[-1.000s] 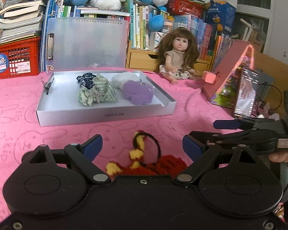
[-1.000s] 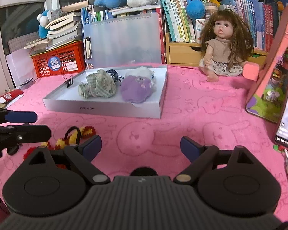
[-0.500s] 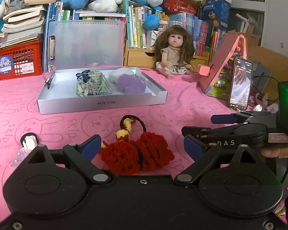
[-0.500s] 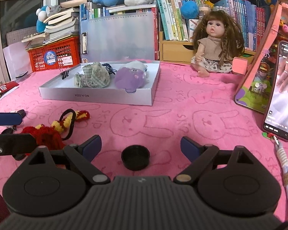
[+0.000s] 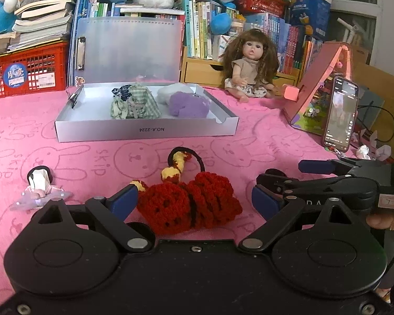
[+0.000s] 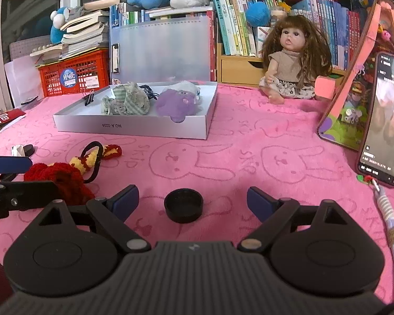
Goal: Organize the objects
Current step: 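Grasp the red knitted toy with the left tool while the right tool approaches the black lid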
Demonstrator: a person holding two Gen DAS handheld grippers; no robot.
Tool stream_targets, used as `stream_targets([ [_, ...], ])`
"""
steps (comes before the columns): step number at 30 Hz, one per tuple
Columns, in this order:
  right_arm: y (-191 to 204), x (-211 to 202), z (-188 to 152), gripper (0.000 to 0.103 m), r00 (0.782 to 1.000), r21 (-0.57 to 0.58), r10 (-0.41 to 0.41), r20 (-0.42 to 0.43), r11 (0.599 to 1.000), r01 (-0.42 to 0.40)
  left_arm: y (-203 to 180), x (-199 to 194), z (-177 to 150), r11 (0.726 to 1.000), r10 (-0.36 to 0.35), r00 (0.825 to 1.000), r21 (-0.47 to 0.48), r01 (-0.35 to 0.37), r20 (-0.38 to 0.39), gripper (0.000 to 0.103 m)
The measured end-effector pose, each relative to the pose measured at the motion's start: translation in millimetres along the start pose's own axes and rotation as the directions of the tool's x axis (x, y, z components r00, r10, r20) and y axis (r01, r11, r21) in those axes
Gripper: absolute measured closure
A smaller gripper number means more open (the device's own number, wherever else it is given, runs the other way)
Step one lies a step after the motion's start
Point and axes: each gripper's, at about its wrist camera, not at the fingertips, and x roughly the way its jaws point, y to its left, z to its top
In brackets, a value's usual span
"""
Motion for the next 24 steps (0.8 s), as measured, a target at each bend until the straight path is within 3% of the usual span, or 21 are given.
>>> stream_targets([
  [18,5,3,-4,0.01,1.0,-0.024,-0.008,-0.005,1.0,0.008,1,10,-2,0.999,0.022,0.999,-0.043,-0.024,-0.031,0.01],
  [24,5,2,-4,0.018,1.0,-0.012,0.007,-0.009,1.0,-0.007,3,13,-2,0.998,0.031,0.999,-0.055,-0.033,-0.044,0.017],
])
